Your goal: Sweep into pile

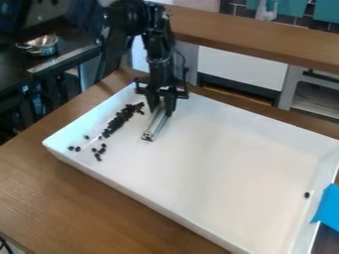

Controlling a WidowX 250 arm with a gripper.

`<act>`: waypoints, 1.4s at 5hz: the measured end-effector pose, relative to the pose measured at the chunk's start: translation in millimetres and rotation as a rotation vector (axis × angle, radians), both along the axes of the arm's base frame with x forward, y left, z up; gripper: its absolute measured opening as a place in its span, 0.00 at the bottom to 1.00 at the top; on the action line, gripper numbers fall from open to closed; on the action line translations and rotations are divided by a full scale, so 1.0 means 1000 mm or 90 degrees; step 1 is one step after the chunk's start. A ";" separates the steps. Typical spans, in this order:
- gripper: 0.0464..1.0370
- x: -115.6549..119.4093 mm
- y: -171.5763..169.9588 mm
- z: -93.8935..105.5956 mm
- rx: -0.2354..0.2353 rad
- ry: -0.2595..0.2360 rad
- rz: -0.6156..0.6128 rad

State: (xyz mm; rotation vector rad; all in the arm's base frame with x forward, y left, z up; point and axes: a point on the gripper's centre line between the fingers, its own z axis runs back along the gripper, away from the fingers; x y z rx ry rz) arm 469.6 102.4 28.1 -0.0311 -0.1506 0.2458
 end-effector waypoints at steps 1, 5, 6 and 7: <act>0.34 -0.004 0.019 -0.003 0.004 -0.007 0.025; 0.34 -0.063 -0.047 0.041 -0.123 0.017 -0.044; 0.34 -0.084 -0.093 0.044 -0.157 0.033 -0.088; 0.34 -0.092 -0.130 0.032 -0.147 0.050 -0.128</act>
